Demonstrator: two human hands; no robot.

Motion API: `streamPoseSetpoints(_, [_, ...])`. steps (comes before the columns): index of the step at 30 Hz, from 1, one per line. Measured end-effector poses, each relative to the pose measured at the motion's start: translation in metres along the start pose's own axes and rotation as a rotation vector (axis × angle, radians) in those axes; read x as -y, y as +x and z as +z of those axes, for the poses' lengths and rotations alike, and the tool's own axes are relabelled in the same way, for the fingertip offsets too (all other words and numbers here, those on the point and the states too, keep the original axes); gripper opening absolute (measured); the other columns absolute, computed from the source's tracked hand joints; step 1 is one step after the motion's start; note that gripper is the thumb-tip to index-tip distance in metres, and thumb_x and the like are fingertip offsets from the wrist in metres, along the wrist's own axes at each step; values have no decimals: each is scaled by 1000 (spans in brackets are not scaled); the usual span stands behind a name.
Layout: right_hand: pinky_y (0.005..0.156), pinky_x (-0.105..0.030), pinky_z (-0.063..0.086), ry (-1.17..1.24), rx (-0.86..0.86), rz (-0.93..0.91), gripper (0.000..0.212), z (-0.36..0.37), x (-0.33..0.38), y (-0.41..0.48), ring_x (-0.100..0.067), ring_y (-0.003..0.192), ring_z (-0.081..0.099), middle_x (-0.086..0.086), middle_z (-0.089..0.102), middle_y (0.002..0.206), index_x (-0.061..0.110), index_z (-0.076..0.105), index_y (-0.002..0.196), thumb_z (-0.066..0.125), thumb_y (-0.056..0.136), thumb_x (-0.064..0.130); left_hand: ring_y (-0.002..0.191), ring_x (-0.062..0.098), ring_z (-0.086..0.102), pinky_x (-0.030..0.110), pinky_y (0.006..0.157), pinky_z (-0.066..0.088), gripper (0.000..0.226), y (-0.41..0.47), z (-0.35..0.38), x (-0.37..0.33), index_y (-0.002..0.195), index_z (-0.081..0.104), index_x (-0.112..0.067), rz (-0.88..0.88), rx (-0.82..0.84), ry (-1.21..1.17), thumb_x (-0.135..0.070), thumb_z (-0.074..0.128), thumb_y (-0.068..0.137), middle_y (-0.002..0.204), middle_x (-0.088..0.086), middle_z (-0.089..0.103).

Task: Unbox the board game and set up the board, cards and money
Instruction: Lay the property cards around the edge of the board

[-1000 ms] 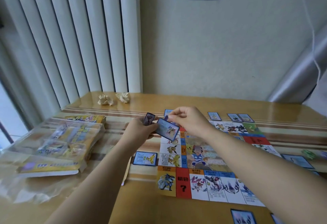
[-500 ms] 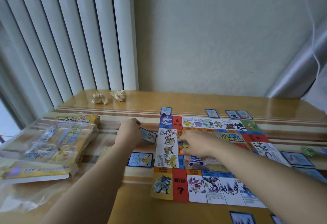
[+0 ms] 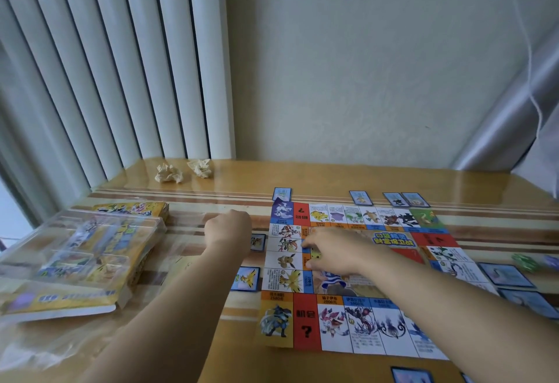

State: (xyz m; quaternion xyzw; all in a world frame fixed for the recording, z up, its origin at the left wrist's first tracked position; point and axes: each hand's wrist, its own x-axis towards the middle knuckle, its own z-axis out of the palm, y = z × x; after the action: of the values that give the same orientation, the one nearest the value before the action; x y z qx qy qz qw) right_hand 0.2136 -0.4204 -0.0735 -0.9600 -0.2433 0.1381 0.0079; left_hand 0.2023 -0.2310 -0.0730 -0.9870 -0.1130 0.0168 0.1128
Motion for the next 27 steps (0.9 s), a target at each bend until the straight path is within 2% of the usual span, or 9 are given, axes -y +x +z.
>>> streamPoseSetpoints(4, [109, -45, 34, 2, -7, 0, 54, 0, 0, -2, -25, 135, 36, 1, 32, 152, 27, 39, 143, 54, 93, 43, 66, 14, 48, 22, 49, 29, 22, 0, -7, 0, 103, 61, -13, 44, -13, 75, -1, 54, 87, 69, -3, 44])
streamPoseSetpoints(6, [111, -45, 32, 19, -6, -8, 55, -1, 0, -4, -25, 137, 34, 1, 30, 154, 28, 38, 144, 53, 93, 44, 73, 15, 55, 24, 54, 38, 13, 5, -8, 5, 103, 60, -14, 31, -81, -115, -19, 57, 92, 80, -2, 53])
streamPoseSetpoints(9, [108, -42, 37, 140, -40, -8, 54, -6, -2, -10, -22, 133, 41, 1, 35, 152, 29, 38, 143, 54, 93, 43, 75, 18, 63, 30, 63, 50, 51, 3, -19, 12, 96, 56, -10, 63, 68, -922, -59, 53, 85, 89, 4, 62])
streamPoseSetpoints(12, [100, -34, 45, 393, -175, -23, 43, -23, 3, -23, -21, 118, 57, 2, 46, 144, 27, 46, 138, 50, 97, 36, 70, 19, 61, 27, 58, 51, 81, -24, -32, 14, 103, 58, -3, -7, 586, -1924, -76, 33, 78, 87, 12, 61])
streamPoseSetpoints(14, [95, -21, 40, 555, -292, -60, 35, -37, 9, -35, -13, 119, 54, 6, 53, 137, 22, 54, 132, 46, 99, 30, 61, 18, 61, 25, 50, 52, 91, -40, -36, 13, 103, 60, -4, -1, 797, -2219, -83, 26, 74, 80, 11, 62])
streamPoseSetpoints(16, [85, -14, 38, 723, -360, -81, 31, -51, 14, -48, -6, 114, 55, 9, 62, 124, 20, 62, 123, 45, 99, 29, 55, 18, 61, 25, 45, 53, 95, -52, -37, 9, 104, 61, -4, 14, 886, -2334, -85, 25, 72, 75, 11, 62])
streamPoseSetpoints(19, [82, -19, 41, 925, -402, -92, 23, -62, 17, -63, -1, 98, 61, 12, 70, 100, 22, 71, 103, 51, 96, 32, 52, 18, 61, 25, 45, 54, 95, -65, -46, 0, 101, 63, -4, 52, 921, -2373, -86, 24, 71, 73, 11, 61])
streamPoseSetpoints(24, [65, -10, 45, 933, -451, -88, 12, -72, 18, -80, 0, 77, 63, 7, 71, 86, 21, 69, 86, 67, 86, 32, 57, 17, 63, 23, 53, 53, 94, -76, -62, -12, 92, 59, -2, 196, 942, -2262, -85, 20, 72, 73, 10, 60])
streamPoseSetpoints(27, [61, -6, 45, 948, -466, -107, 7, -74, 16, -90, 4, 66, 63, 7, 70, 77, 17, 67, 82, 71, 84, 22, 61, 19, 65, 24, 54, 55, 92, -81, -70, -21, 92, 60, -2, 257, 859, -2173, -83, 19, 75, 75, 10, 63])
